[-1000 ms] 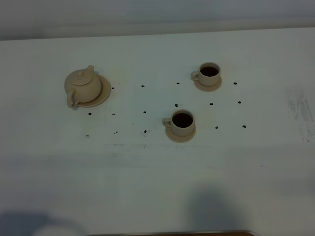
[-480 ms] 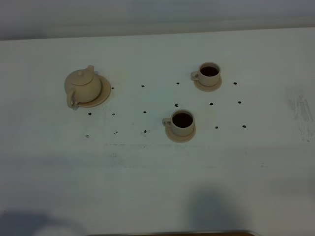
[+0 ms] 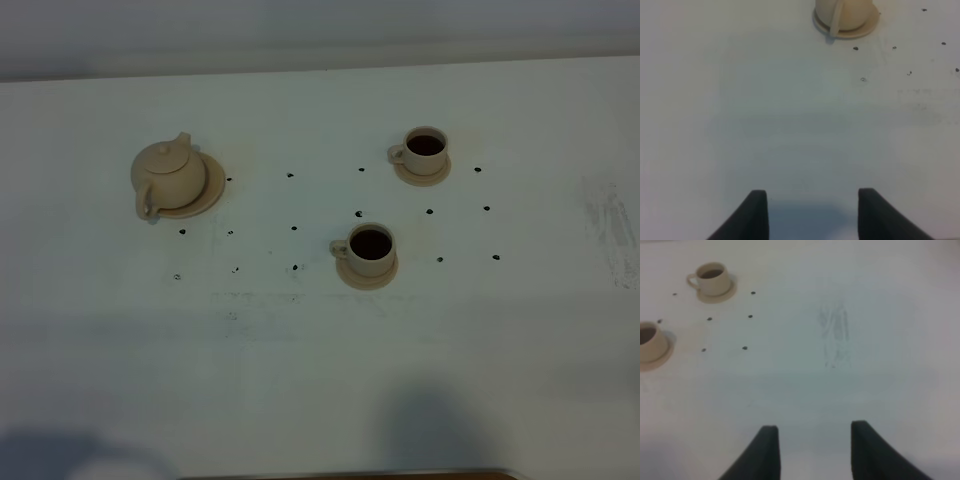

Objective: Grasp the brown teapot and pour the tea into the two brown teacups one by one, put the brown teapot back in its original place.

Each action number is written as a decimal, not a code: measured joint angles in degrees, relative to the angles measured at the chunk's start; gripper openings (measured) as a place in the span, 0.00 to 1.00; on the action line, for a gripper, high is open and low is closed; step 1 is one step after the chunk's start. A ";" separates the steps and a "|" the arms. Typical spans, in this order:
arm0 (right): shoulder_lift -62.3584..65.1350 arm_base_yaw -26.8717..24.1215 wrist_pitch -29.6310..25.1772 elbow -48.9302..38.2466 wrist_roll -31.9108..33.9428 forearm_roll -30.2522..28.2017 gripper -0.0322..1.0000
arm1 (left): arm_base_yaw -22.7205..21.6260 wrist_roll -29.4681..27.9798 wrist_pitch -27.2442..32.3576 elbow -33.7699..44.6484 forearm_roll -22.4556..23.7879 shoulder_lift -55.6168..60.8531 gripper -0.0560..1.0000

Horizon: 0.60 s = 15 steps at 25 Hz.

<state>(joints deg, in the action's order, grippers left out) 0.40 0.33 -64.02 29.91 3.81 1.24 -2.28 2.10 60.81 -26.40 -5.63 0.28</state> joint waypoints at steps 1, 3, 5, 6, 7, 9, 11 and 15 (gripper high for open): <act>0.00 -0.64 0.00 0.00 0.00 0.06 0.37 | 0.00 0.00 0.00 0.00 0.00 0.00 0.43; 0.00 -1.32 0.00 0.00 0.00 0.13 0.37 | 0.00 0.00 0.00 0.00 0.00 0.00 0.43; 0.00 -1.38 0.00 0.00 0.00 0.13 0.37 | 0.00 0.00 0.00 0.00 0.00 0.00 0.43; 0.00 -1.45 0.00 0.00 0.00 0.13 0.37 | 0.00 0.00 0.00 0.00 0.00 0.00 0.43; 0.00 -1.45 0.00 0.00 0.00 0.13 0.37 | 0.00 0.00 0.00 0.00 0.00 0.00 0.43; 0.00 -1.45 0.00 0.00 0.00 0.13 0.37 | 0.00 0.00 0.00 0.00 0.00 0.00 0.43; 0.00 -1.45 0.00 0.00 -0.35 0.08 0.37 | 0.00 0.00 0.00 0.00 0.00 0.00 0.43; 0.00 -1.45 0.00 0.00 -1.81 -0.74 0.37 | 0.00 0.00 0.00 0.00 0.00 0.00 0.42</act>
<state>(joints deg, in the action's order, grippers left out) 0.40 -1.12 -64.02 29.91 2.00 0.49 -2.28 2.10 60.81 -26.40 -5.63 0.28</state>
